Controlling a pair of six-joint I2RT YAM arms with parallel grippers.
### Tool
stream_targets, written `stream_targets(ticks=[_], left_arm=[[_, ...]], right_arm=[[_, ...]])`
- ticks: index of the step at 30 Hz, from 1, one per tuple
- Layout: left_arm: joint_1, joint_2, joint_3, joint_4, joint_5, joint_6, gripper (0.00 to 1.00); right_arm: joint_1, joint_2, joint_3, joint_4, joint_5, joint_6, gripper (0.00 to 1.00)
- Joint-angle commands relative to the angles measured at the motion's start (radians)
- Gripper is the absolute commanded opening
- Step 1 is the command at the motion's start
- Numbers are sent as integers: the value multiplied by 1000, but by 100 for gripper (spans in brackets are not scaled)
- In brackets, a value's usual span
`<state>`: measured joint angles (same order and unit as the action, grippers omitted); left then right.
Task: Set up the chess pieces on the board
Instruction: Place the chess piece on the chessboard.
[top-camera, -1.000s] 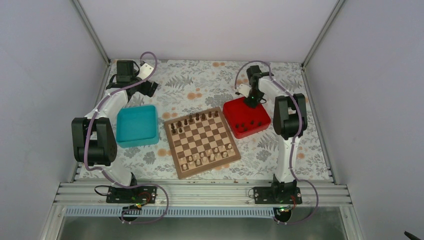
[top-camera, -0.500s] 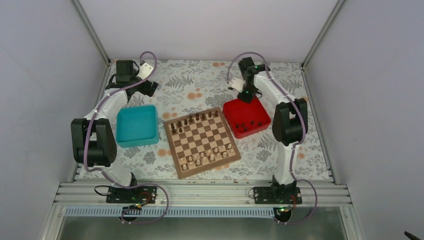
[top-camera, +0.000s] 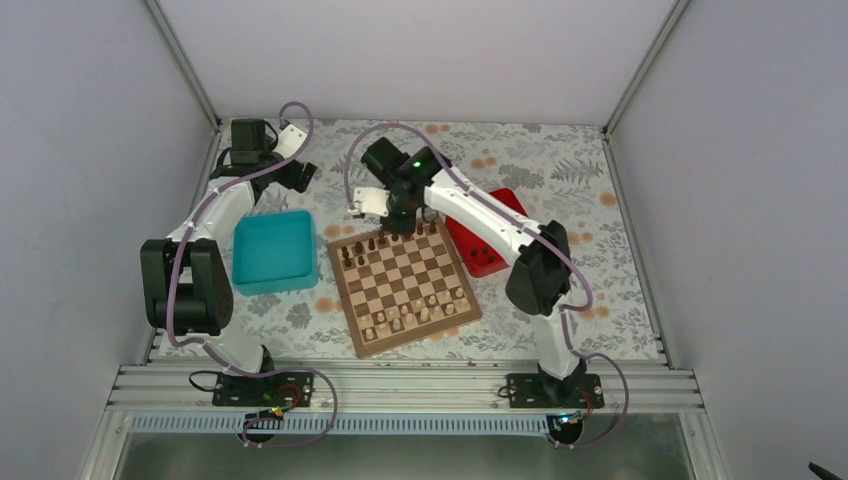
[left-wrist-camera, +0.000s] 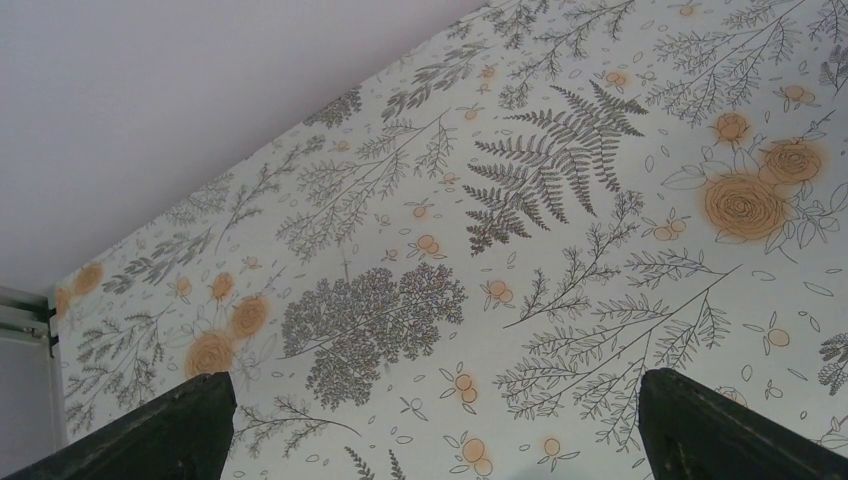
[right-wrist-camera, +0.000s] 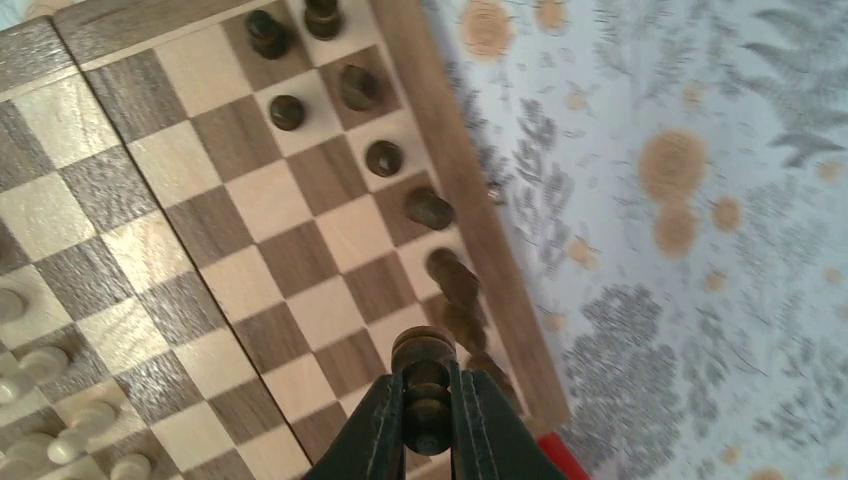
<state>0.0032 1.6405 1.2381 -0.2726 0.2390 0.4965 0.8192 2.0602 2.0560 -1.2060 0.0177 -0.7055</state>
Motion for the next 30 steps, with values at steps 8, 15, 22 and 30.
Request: stream_targets(ticks=[8, 15, 22, 30], left_arm=[[-4, -32, 4, -9, 13, -3, 100], [-3, -31, 0, -5, 13, -1, 100], [-3, -31, -6, -1, 13, 1, 100], [-3, -34, -11, 4, 14, 2, 100]], right_arm=[[71, 166, 21, -3, -85, -10, 9], [90, 230, 45, 3, -112, -28, 10], [96, 268, 47, 24, -113, -33, 10], [97, 310, 64, 47, -61, -26, 10]])
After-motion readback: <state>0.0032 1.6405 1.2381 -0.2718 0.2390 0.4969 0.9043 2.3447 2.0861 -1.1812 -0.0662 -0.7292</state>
